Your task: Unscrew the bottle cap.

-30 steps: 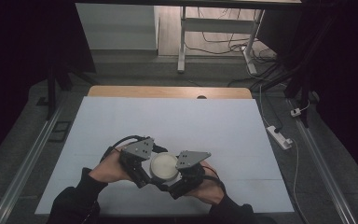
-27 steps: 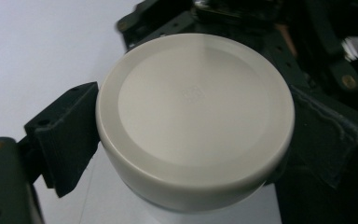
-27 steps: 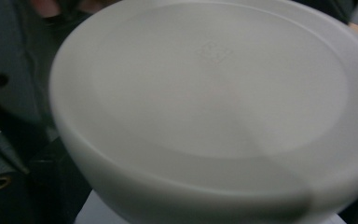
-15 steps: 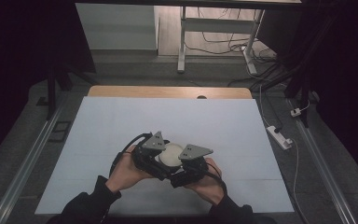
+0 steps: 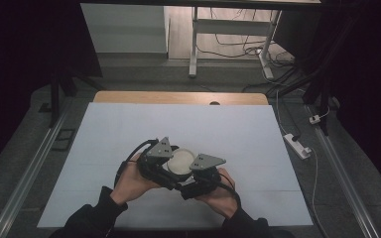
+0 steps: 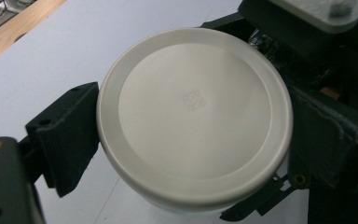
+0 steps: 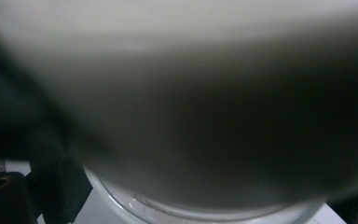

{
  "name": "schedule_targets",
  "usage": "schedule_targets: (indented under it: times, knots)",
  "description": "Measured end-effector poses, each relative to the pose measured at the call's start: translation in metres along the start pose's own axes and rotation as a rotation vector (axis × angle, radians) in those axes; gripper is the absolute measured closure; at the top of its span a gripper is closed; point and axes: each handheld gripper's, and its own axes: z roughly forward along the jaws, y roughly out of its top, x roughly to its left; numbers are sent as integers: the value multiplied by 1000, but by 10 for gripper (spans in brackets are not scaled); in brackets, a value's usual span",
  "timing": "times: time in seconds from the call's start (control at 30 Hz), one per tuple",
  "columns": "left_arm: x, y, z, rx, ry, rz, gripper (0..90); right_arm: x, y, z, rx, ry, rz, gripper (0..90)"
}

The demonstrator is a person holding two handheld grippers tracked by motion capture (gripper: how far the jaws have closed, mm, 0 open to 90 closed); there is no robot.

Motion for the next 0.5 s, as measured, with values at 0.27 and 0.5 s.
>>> schedule_targets:
  times: [0.27, 0.5]
  knots:
    - [6, -3, -9, -2, 10, -8, 83, -4, 0, -3, -11, -3, 4, 62]
    - [6, -7, -15, -14, 10, -19, 83, -6, 0, -6, -14, -7, 5, 62]
